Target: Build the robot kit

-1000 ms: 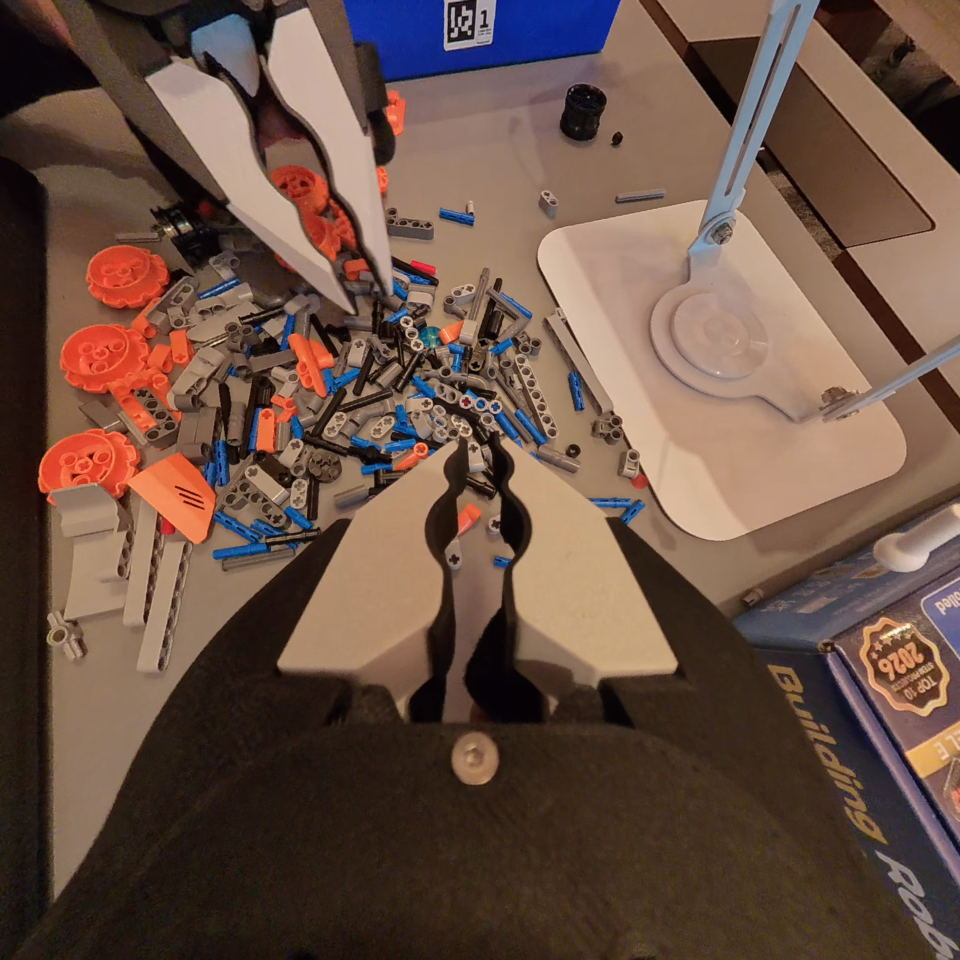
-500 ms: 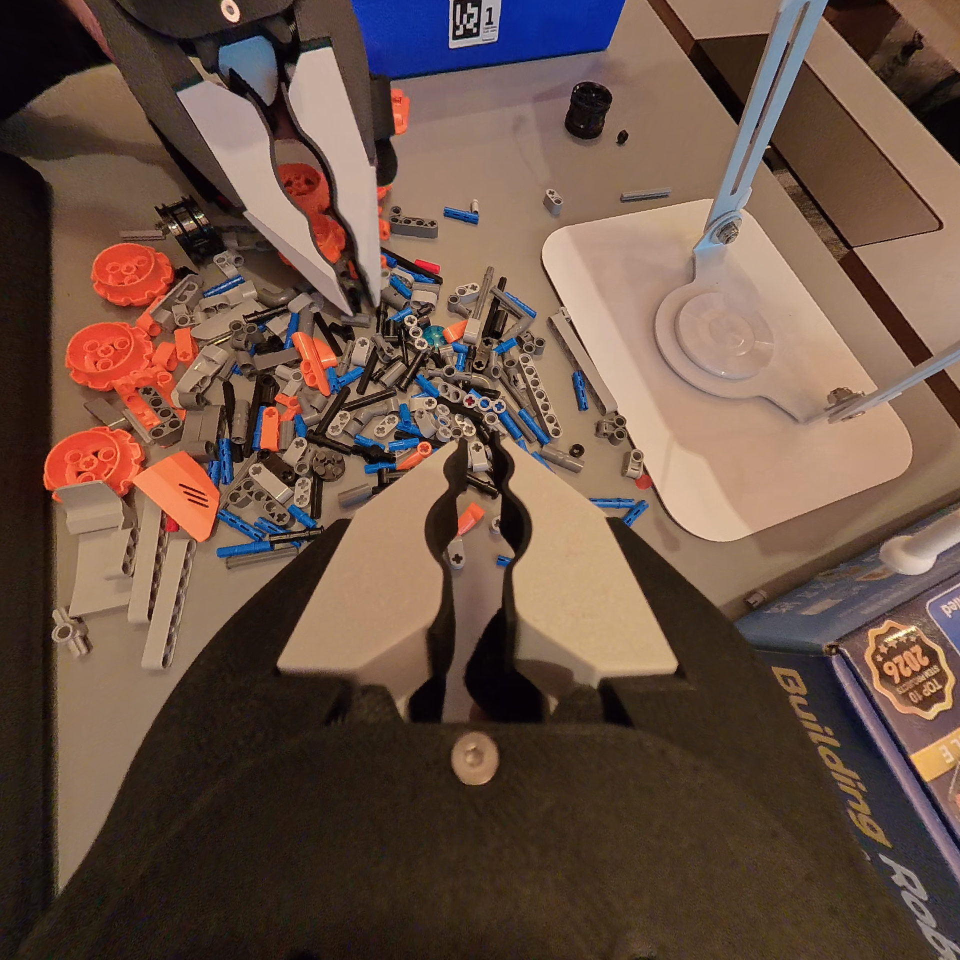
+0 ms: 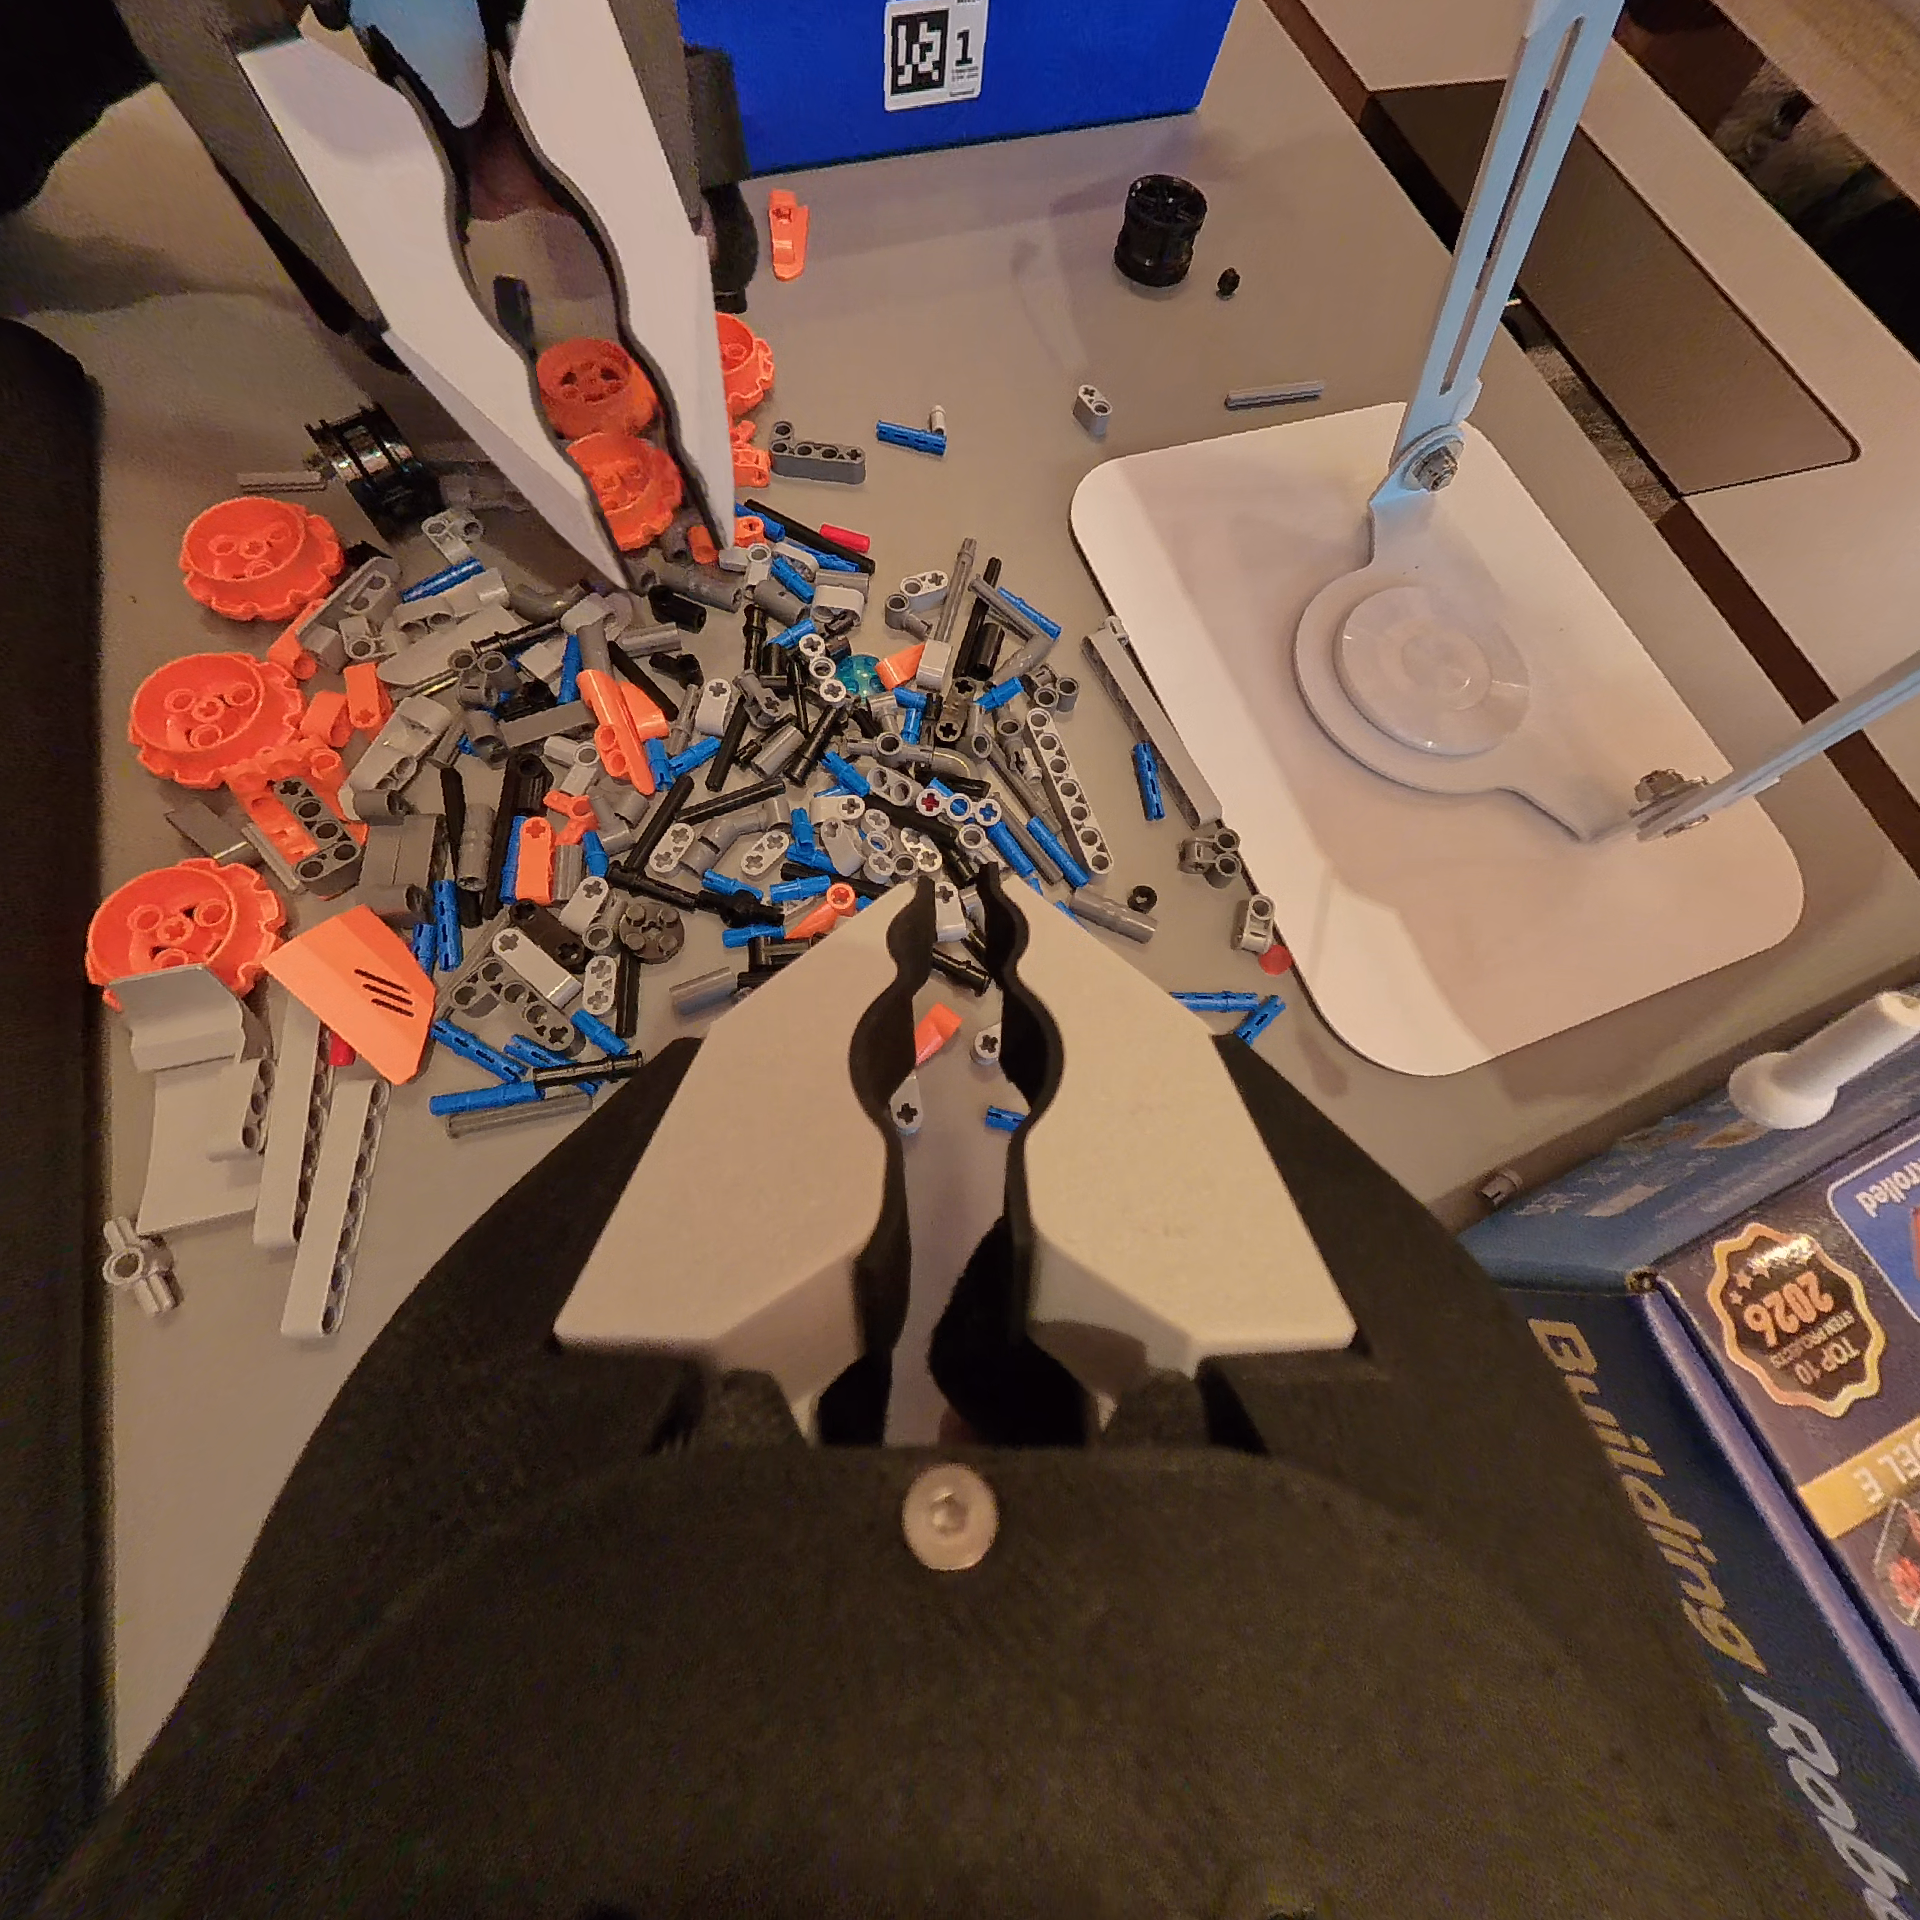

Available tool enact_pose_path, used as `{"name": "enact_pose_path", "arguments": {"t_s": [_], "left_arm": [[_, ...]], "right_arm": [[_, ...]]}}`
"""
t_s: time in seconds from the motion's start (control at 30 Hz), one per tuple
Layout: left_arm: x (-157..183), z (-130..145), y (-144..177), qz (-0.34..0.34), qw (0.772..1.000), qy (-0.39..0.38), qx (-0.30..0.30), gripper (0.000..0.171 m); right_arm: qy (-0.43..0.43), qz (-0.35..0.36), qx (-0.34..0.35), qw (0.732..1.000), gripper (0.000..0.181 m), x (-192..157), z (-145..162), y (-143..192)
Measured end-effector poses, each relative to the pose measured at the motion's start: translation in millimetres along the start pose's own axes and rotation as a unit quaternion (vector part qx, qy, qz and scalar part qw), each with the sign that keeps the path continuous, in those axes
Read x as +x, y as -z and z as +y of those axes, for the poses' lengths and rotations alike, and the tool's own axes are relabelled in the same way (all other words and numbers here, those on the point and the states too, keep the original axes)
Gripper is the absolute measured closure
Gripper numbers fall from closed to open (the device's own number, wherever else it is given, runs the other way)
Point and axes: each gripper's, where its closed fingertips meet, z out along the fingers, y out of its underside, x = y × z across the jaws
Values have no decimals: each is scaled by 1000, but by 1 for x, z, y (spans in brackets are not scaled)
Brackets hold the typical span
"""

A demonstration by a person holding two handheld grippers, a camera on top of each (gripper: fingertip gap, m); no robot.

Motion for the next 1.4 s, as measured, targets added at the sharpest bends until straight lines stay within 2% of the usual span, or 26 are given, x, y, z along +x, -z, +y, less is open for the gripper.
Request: {"name": "enact_pose_path", "arguments": {"t_s": [0.33, 0.5, 0.57, 0.7, 0.8, 1.03, 1.17, 1.4], "left_arm": [[-20, -9, -20, -45, 999, -11, 0, 150], [-20, -9, -32, -40, 999, -19, -11, 154], [-12, -8, -31, -22, 999, -24, -11, 162], [-2, -2, -25, -8, 998, -56, -24, 164], [-6, -5, -15, -14, 999, -41, -11, 161], [-42, 11, 9, -100, 994, 10, -38, 153], [-41, 19, 4, -99, 993, 10, -61, 153], [-43, 6, -5, -100, 994, 7, -40, 153]], "right_arm": [[1, -2, 1, 1000, 174, -1, -1, 0], [1, -1, 0, 1000, 174, -1, -1, 1], [1, -1, 1, 1000, 174, -1, -1, 1], [0, -1, 2, 1000, 174, -1, -1, 2], [1, -1, 2, 1000, 174, -1, -2, 2], [0, 0, 3, 1000, 174, 0, -1, 2], [1, -1, 0, 1000, 173, -1, 0, 1], [1, -3, -5, 1000, 173, -2, 1, 0]]}}
